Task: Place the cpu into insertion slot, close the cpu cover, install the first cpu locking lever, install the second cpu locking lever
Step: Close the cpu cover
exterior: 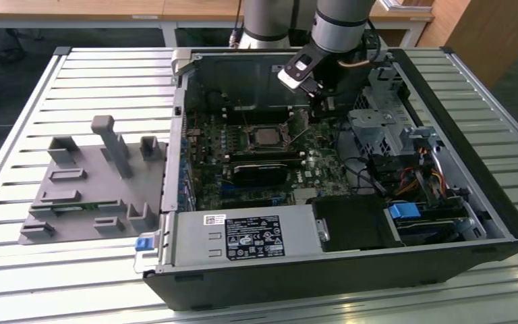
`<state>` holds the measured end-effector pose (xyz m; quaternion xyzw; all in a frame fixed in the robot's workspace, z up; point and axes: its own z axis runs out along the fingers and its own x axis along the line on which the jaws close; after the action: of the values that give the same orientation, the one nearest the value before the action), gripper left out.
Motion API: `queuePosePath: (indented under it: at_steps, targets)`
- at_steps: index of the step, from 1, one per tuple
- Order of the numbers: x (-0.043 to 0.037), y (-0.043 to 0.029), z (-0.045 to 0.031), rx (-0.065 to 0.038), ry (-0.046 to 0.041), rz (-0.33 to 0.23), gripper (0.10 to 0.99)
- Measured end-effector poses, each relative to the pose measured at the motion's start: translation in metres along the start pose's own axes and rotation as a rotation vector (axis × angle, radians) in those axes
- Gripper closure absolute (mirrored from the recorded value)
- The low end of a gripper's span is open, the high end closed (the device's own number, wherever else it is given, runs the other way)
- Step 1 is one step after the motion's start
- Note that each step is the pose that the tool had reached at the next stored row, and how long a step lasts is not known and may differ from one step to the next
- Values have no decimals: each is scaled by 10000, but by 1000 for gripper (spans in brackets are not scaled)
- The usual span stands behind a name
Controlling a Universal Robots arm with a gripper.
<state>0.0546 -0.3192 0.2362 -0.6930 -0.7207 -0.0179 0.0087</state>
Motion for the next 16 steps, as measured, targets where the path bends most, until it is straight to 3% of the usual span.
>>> queuePosePath:
  at_steps: [6, 8, 16]
  targets:
    - [4, -83, -1, 0, 0, 0, 980]
    - [10, -141, -1, 0, 0, 0, 980]
    - [20, -226, -1, 0, 0, 0, 980]
